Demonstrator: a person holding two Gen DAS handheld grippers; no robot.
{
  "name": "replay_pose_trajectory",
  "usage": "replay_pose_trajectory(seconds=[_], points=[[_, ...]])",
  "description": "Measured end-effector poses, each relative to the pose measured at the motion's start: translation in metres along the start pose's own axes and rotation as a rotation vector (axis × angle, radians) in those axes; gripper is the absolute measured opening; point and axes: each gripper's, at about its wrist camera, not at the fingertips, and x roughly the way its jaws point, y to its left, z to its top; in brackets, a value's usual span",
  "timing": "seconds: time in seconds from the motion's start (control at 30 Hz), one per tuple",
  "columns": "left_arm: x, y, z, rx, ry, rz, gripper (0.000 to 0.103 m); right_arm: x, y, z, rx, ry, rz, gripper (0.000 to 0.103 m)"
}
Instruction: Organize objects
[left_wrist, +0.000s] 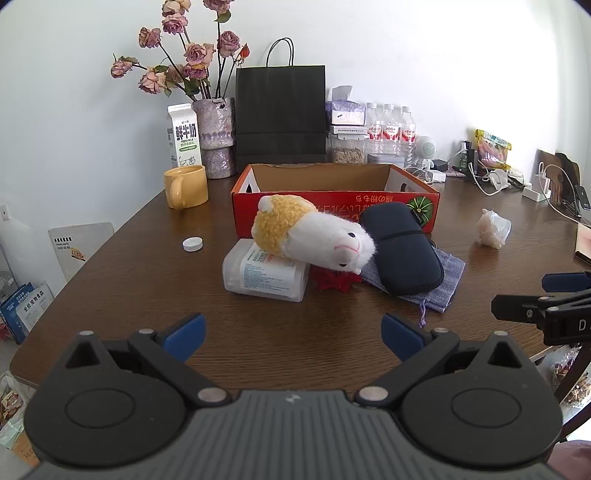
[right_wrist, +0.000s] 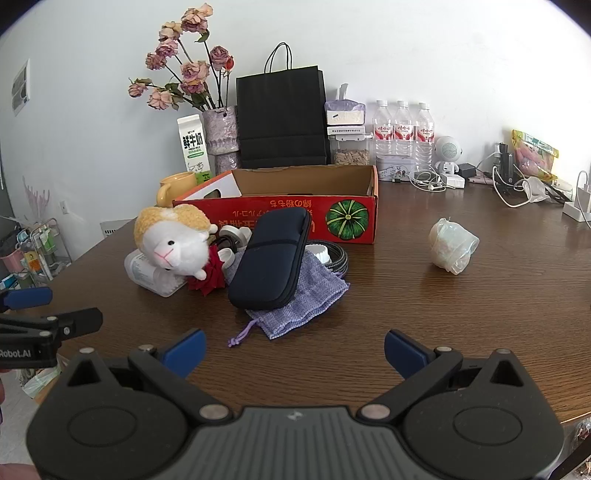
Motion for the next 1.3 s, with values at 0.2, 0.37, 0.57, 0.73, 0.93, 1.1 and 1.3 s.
replay_pose_trajectory(seconds=[0.2,0.37,0.57,0.73,0.93,1.1,1.3], points=[[0.0014,0.0003,-0.0007,0.000,0.001,0.000,0.103,0.0004,-0.0015,-0.0011,0.000,0.003,0.002,0.103],[0.0012,0.0005,-0.0003,-0.001,0.001,-0.001,0.103,0.0004,-0.0020,-0.0011,-0.001,0.002,0.002,0.103],[0.0011,0.0003,0.0000,-0.001,0.002,0.000,0.103,-0.0010,0.0001,0.0001,-0.002,0.004,0.002,0.103],[0.0015,0.0006,-0.0001,-0.001,0.003,0.000,0.103,-0.0011,0.0008,0.0005,-0.004,0.004,0.003,0.103],[0.0015,0.0006,0.0001,-0.002,0.003,-0.001,0.103,-0.0012,0.0007,0.0006,-0.005,0.005,0.004,0.103],[0.0009,0.0007,0.0004,-0.002,0.003,-0.001,0.103,-0.0013,0.0007,0.0007,-0.005,0.005,0.004,0.103],[0.0013,0.0007,0.0003,-0.002,0.003,-0.001,0.103,-0.0013,0.0007,0.0007,-0.005,0.006,0.004,0.103]])
